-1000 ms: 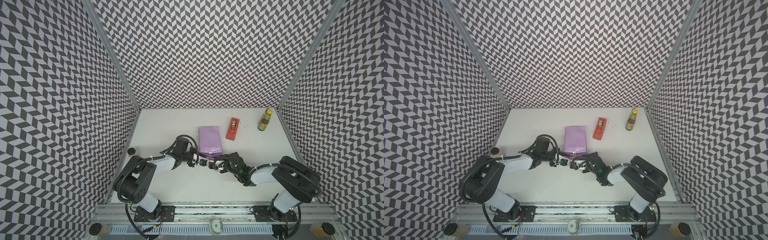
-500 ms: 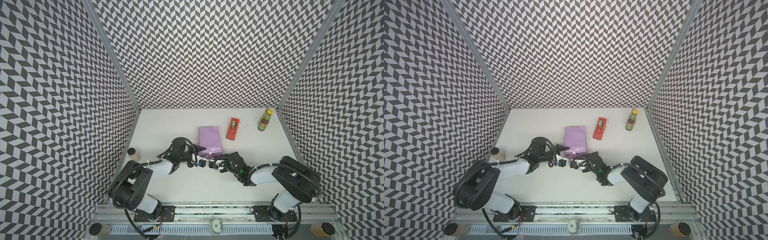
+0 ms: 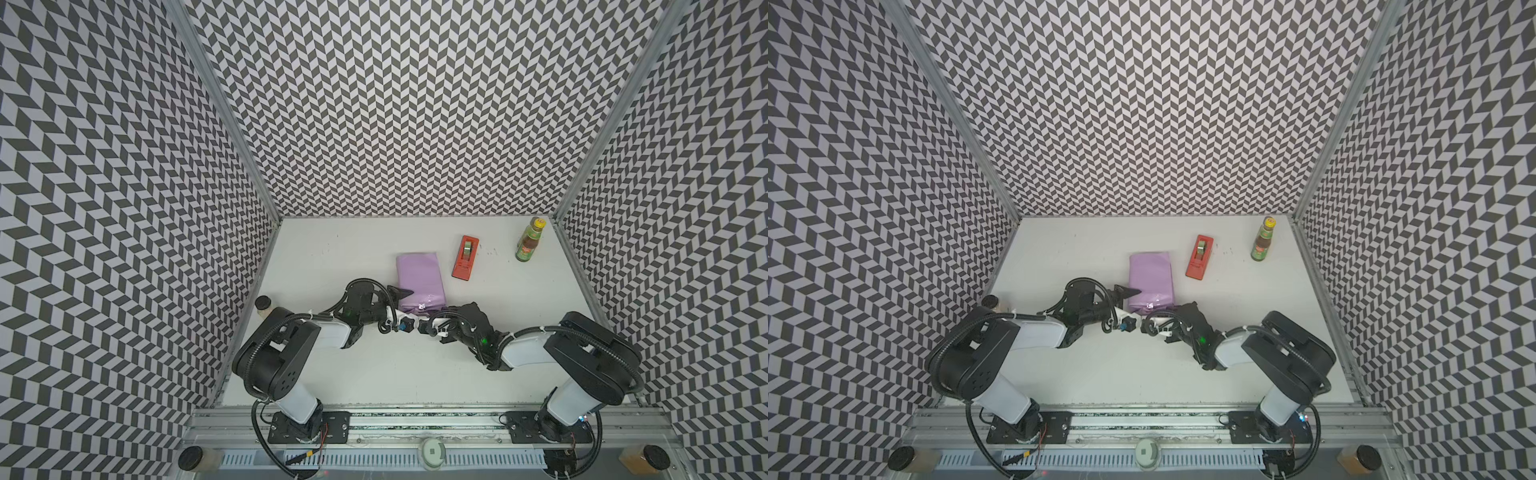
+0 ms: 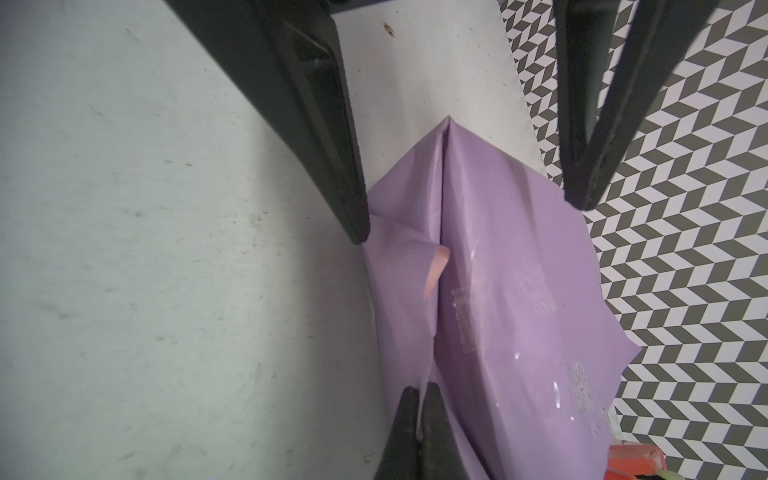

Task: Wrap the gift box in paper
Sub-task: 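Hold the folded flap pinched between both grippers at the box end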

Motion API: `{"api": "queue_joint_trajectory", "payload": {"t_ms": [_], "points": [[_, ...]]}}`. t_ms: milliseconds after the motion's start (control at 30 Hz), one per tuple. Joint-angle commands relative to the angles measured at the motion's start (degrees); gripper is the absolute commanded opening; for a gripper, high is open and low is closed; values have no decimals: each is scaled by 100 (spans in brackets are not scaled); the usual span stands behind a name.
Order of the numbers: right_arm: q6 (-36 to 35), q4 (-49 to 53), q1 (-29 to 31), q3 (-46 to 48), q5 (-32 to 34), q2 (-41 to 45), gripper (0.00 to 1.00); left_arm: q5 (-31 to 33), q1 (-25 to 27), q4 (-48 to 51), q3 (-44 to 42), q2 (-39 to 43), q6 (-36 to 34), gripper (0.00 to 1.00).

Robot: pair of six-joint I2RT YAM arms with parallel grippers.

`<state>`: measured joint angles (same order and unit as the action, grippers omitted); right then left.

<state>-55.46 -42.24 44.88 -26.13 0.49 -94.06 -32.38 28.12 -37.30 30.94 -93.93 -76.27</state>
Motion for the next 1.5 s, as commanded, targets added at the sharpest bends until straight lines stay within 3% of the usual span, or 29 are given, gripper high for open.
{"api": "queue_joint_trajectory", "payload": {"t_ms": [0,267,533,867,1233,1467], "points": [[9,-354,20,-181,-124,1,0,42,57,-504,-30,-231,124,82],[-56,-374,-8,-224,-149,-42,0,-23,47,-1357,-161,-529,328,82],[-26,-386,-129,-242,-347,-33,0,-754,-159,-1487,-199,-636,213,86],[-52,-292,-180,-346,-405,-145,0,-735,-193,-2129,-170,-1095,437,88],[-88,-239,-182,-430,-439,-178,0,-408,-169,-2818,-93,-1542,761,75],[-114,-242,-182,-402,-368,-159,2,-365,-133,-2599,53,-1586,934,61]]}}
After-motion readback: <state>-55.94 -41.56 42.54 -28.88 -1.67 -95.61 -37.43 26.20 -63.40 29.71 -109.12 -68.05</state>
